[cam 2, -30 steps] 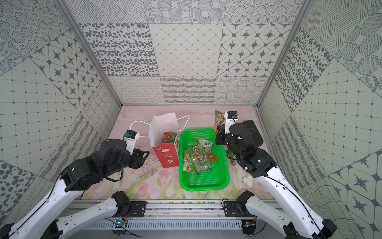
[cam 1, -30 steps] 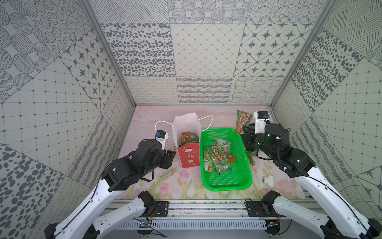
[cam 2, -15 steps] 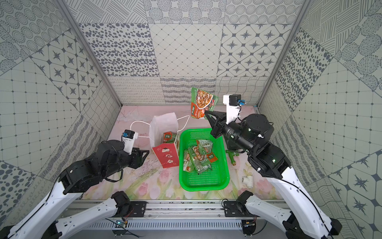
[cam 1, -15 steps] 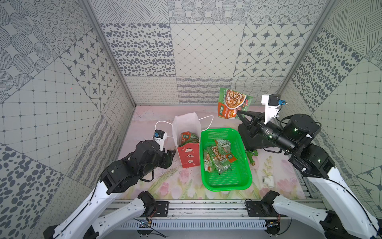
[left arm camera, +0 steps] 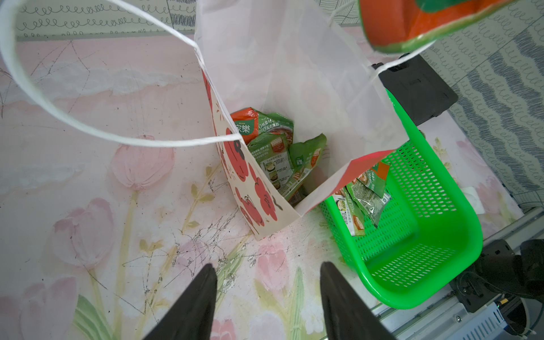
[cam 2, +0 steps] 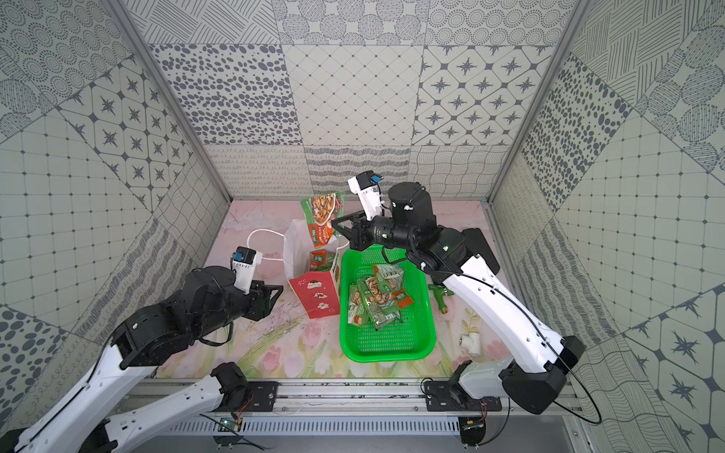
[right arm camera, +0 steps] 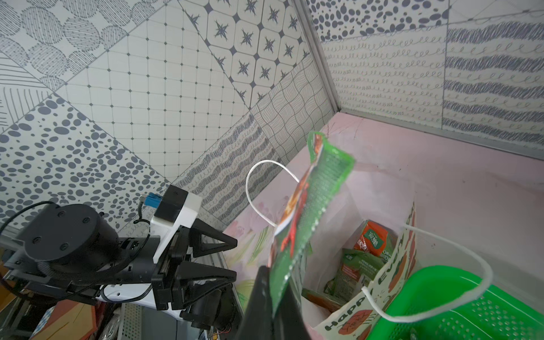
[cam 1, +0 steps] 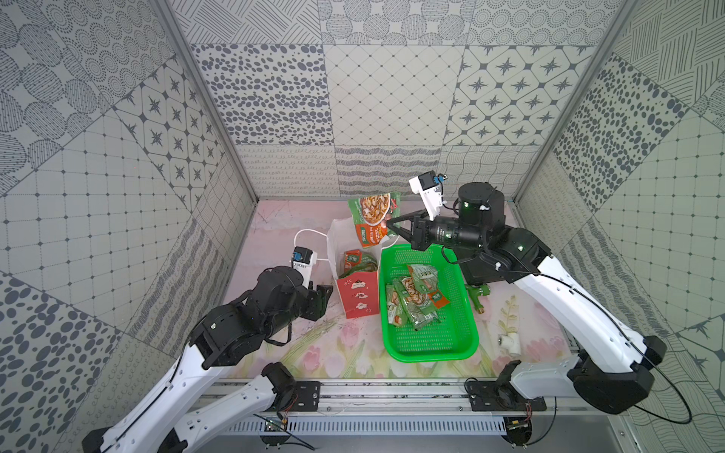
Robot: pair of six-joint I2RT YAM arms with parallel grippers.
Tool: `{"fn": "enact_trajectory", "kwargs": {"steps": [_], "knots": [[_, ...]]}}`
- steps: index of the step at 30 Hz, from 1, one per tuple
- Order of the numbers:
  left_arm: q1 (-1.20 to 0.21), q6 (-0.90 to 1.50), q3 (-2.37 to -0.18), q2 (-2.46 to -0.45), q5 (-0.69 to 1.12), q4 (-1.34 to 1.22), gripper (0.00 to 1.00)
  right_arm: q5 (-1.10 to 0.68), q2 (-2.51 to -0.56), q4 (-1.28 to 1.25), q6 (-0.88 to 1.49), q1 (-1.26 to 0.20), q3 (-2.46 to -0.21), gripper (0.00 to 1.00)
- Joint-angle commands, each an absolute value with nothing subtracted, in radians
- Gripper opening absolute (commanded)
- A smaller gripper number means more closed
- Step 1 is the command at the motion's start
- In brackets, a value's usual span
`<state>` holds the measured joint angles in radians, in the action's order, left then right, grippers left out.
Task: Place the condiment packets inside the bag
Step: Place the condiment packet in the paper bag.
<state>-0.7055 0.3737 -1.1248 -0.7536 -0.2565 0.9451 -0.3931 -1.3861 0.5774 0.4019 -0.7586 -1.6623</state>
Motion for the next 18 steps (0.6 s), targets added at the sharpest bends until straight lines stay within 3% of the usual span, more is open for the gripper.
{"fn": "enact_trajectory", "kwargs": {"steps": [1, 10, 18], "knots": [[-0.704, 0.354, -1.126, -0.754, -0.257, 0.889, 0.6, -0.413, -1.454, 0.668, 0.386, -0.776, -1.735, 0.0], [-0.704, 0.353, -1.127, -0.754, -0.255, 0.89, 0.6, -0.405, -1.614, 0.889, 0.302, -0.841, -1.844, 0.0], [-0.704, 0.356, -1.131, -0.752, -0.233, 0.881, 0.61, -0.359, -1.644, 0.986, 0.253, -0.88, -1.864, 0.0]]}}
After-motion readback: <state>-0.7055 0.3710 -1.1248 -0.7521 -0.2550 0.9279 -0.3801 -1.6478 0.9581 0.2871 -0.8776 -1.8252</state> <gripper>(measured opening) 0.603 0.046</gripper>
